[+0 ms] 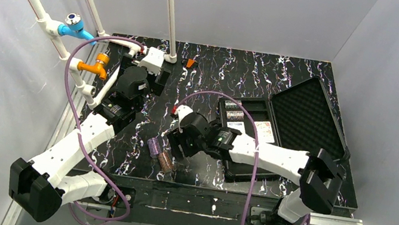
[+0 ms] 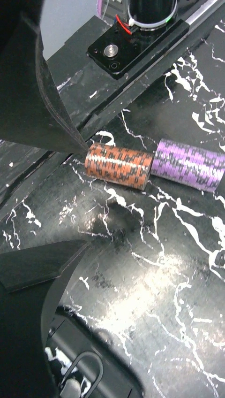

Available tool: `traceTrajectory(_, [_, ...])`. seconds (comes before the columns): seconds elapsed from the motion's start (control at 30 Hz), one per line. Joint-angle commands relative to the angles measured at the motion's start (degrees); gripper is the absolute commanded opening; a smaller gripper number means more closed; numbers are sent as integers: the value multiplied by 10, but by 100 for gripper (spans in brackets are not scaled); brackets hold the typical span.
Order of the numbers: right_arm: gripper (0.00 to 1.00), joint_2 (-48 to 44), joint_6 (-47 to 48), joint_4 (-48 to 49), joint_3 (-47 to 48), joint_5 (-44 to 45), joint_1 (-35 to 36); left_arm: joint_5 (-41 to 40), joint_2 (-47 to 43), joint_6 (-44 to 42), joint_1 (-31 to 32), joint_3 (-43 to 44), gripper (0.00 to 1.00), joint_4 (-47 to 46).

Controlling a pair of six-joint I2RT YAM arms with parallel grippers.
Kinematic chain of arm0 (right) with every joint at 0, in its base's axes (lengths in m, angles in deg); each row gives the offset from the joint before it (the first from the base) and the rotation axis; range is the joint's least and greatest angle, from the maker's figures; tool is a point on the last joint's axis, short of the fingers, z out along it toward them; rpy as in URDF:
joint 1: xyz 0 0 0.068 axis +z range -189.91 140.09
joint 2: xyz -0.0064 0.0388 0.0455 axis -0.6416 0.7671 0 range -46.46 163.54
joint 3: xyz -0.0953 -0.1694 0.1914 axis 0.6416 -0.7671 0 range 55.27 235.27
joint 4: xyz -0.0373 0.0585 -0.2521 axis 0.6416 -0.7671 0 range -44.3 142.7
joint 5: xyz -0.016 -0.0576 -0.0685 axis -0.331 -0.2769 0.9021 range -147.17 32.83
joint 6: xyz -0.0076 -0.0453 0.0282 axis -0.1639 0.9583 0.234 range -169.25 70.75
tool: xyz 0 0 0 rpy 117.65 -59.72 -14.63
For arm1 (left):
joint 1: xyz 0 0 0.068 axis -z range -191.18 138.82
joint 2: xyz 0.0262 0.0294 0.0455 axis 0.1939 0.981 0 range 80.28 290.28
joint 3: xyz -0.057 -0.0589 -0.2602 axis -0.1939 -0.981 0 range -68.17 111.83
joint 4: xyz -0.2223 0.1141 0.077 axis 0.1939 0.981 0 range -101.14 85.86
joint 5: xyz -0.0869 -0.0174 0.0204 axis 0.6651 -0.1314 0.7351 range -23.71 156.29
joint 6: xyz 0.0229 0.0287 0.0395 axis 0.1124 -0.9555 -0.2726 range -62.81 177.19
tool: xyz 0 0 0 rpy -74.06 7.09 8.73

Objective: Pack up texas hold em set

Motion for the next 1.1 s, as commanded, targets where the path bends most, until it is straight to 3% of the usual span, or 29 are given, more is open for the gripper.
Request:
traceTrajectory(0.0, [75, 7, -18, 53, 19, 21, 22, -64, -18, 2, 2, 9, 99, -19])
traceTrajectory(0.17, [75, 17, -26, 56, 25, 39, 46, -93, -20, 13, 0, 13, 99, -21])
traceTrajectory(0.53, [73, 91, -65, 29, 67, 107, 77, -73, -28, 13, -2, 9, 99, -21])
traceTrajectory(1.07, [64, 164, -66, 20, 94, 107, 89, -52, -38, 2, -2, 5, 99, -19])
